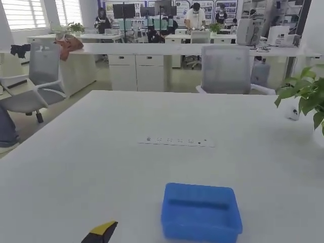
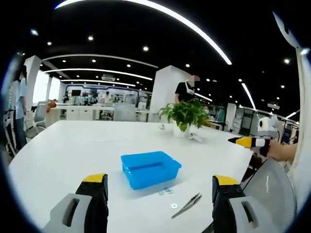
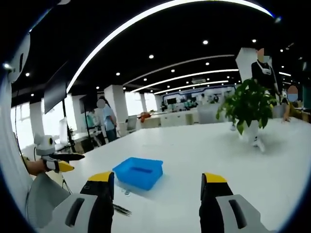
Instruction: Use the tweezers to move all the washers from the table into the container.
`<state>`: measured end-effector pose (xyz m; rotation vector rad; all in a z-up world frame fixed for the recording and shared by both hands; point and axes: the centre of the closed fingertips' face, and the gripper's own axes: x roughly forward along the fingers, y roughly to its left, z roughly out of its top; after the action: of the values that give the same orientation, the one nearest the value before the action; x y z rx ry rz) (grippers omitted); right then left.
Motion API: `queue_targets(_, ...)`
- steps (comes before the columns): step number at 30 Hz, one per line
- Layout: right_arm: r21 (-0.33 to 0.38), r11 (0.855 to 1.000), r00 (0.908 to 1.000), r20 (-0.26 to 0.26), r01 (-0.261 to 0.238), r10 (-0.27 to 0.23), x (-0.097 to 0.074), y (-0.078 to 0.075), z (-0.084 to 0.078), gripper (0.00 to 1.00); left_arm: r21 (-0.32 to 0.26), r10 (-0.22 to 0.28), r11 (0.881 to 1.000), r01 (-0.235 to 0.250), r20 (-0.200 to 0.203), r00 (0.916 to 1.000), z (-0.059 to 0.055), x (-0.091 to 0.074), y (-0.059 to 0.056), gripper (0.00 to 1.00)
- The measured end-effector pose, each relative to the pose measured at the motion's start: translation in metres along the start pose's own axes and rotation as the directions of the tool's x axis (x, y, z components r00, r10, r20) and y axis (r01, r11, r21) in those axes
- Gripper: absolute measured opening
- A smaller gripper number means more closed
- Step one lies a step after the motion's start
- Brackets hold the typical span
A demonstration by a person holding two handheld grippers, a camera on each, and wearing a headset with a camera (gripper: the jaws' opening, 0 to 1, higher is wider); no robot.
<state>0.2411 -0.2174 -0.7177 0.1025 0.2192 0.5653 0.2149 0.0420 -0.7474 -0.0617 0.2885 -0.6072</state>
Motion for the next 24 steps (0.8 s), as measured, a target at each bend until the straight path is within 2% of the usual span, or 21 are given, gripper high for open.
queue_targets(1,-0.018,1.000,0.9998,-0.017,-0.008,0.008,0.001,0.003,-0.001,0.69,-0.002,-0.023,1.000,0.023,-0.031,0.9993,-0.005,0.001,-0.004,0.88)
queue_targets(2,-0.063,0.998,0.9979,-0.060,-0.027,0.023,0.001,0.008,-0.006,0.67,0.000,-0.057,0.998,0.058,-0.082,0.9950,-0.013,0.003,-0.010,0.86)
queue_targets(3,-0.085,0.996,0.9946,-0.100,-0.039,0.031,0.001,0.010,-0.011,0.64,-0.002,-0.078,0.997,0.078,-0.116,0.9902,-0.019,0.004,-0.012,0.82)
queue_targets(4,-0.100,0.993,0.9888,-0.143,-0.057,0.043,0.003,0.016,-0.015,0.62,-0.015,-0.113,0.994,0.112,-0.167,0.9794,-0.027,0.004,-0.017,0.79)
queue_targets(5,-0.123,0.990,0.9862,-0.157,-0.071,0.051,0.005,0.019,-0.016,0.61,-0.026,-0.133,0.991,0.130,-0.201,0.9705,-0.032,0.004,-0.019,0.76)
queue_targets(6,-0.154,0.985,0.9817,-0.182,-0.084,0.055,0.008,0.023,-0.018,0.59,-0.045,-0.181,0.983,0.176,-0.252,0.9506,-0.040,0.002,-0.024,0.73)
queue_targets(7,-0.165,0.982,0.9768,-0.206,-0.096,0.060,0.010,0.027,-0.021,0.56,-0.042,-0.206,0.978,0.202,-0.273,0.9397,-0.043,0.002,-0.025,0.70)
queue_targets(9,-0.182,0.971,0.9650,-0.237,-0.158,0.113,0.016,0.041,-0.025,0.50,-0.053,-0.232,0.972,0.227,-0.329,0.9154,-0.052,0.002,-0.022,0.62)
queue_targets(10,-0.179,0.969,0.9565,-0.265,-0.173,0.122,0.018,0.045,-0.029,0.47,-0.058,-0.245,0.969,0.240,-0.338,0.9087,-0.053,0.002,-0.021,0.59)
queue_targets(11,-0.189,0.959,0.9470,-0.283,-0.210,0.152,0.023,0.053,-0.033,0.44,-0.067,-0.263,0.964,0.256,-0.347,0.9000,-0.054,0.003,-0.021,0.55)
queue_targets(12,-0.195,0.953,0.9395,-0.299,-0.232,0.167,0.025,0.057,-0.036,0.42,-0.067,-0.261,0.965,0.253,-0.354,0.8980,-0.054,0.004,-0.018,0.53)
queue_targets(13,-0.211,0.943,0.9262,-0.332,-0.258,0.179,0.028,0.062,-0.042,0.40,-0.067,-0.283,0.958,0.279,-0.370,0.8847,-0.055,0.005,-0.019,0.51)
queue_targets(14,-0.222,0.935,0.9190,-0.346,-0.276,0.189,0.030,0.066,-0.045,0.38,-0.063,-0.300,0.952,0.300,-0.386,0.8722,-0.057,0.005,-0.020,0.48)
queue_targets(15,-0.228,0.923,0.9054,-0.368,-0.310,0.213,0.033,0.072,-0.050,0.36,-0.035,-0.299,0.949,0.313,-0.408,0.8625,-0.059,0.006,-0.019,0.45)
queue_targets(16,-0.231,0.920,0.9007,-0.377,-0.317,0.216,0.036,0.075,-0.052,0.35,-0.011,-0.296,0.946,0.323,-0.426,0.8548,-0.061,0.007,-0.018,0.41)
queue_targets(17,-0.244,0.914,0.9014,-0.373,-0.324,0.220,0.038,0.078,-0.053,0.33,0.009,-0.305,0.939,0.344,-0.443,0.8430,-0.063,0.008,-0.020,0.36)
queue_targets(18,-0.240,0.908,0.8942,-0.379,-0.344,0.239,0.042,0.084,-0.055,0.32,0.028,-0.313,0.929,0.369,-0.474,0.8234,-0.067,0.010,-0.021,0.33)
queue_targets(20,-0.225,0.901,0.8808,-0.392,-0.372,0.266,0.046,0.090,-0.061,0.31,0.060,-0.312,0.918,0.391,-0.499,0.8087,-0.072,0.016,-0.022,0.28)
queue_targets(21,-0.222,0.898,0.8758,-0.398,-0.381,0.273,0.048,0.091,-0.063,0.31,0.050,-0.312,0.919,0.392,-0.516,0.7976,-0.076,0.017,-0.022,0.26)
queue_targets(22,-0.220,0.894,0.8698,-0.406,-0.391,0.281,0.050,0.093,-0.065,0.30,0.053,-0.307,0.918,0.392,-0.530,0.7903,-0.080,0.022,-0.022,0.24)
queue_targets(24,-0.198,0.884,0.8432,-0.442,-0.425,0.306,0.052,0.099,-0.074,0.30,0.075,-0.294,0.916,0.395,-0.546,0.7847,-0.083,0.026,-0.021,0.23)
